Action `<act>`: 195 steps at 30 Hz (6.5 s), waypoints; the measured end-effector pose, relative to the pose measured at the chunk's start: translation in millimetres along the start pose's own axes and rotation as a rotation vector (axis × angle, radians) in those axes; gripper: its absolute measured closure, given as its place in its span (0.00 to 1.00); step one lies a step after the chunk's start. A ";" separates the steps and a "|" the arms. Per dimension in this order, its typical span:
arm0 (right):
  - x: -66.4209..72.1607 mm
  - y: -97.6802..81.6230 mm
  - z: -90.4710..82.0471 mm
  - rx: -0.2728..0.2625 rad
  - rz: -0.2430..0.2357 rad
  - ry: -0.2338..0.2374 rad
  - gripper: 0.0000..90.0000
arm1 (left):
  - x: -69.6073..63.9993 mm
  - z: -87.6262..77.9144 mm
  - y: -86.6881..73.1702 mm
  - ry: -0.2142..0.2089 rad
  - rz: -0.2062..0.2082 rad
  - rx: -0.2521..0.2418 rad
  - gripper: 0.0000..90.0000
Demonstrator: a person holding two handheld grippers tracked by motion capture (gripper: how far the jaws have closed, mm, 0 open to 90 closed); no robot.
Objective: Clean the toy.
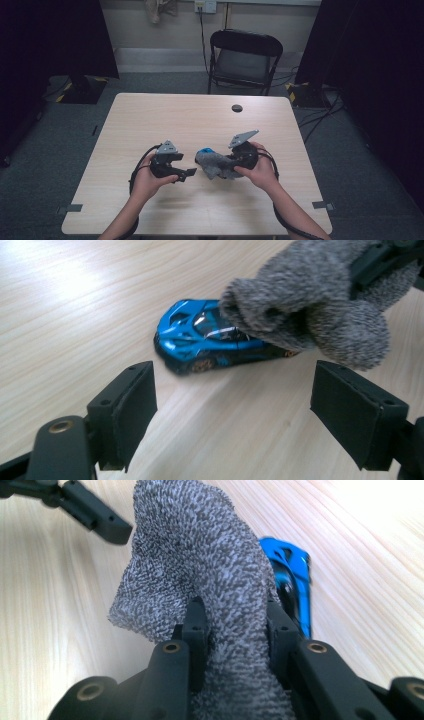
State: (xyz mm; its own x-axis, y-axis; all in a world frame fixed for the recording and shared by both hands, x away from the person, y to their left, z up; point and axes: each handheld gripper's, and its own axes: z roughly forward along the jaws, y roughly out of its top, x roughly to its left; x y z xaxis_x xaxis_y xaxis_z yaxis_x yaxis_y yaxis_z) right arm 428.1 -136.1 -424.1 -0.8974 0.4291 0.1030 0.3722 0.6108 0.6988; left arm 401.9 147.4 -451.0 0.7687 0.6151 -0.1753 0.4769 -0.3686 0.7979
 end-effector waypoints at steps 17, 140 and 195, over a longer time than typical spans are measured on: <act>-17.9 -58.2 -45.7 0.018 0.054 -0.083 0.76 | -5.2 45.6 20.4 -0.008 0.020 0.021 0.19; -46.4 -67.0 -35.1 0.026 0.176 -0.181 0.83 | -17.6 108.3 27.1 0.009 0.122 -0.003 0.18; -12.2 -69.3 -3.1 0.094 0.107 -0.071 0.83 | -18.7 107.6 26.3 0.016 0.130 -0.012 0.20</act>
State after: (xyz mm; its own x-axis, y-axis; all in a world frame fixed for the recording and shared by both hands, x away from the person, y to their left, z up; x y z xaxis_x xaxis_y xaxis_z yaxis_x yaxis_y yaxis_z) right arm 412.5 -185.8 -471.6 -0.8335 0.5390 0.1212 0.4887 0.6169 0.6169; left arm 445.9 51.2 -488.8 0.8167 0.5737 -0.0613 0.3690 -0.4377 0.8199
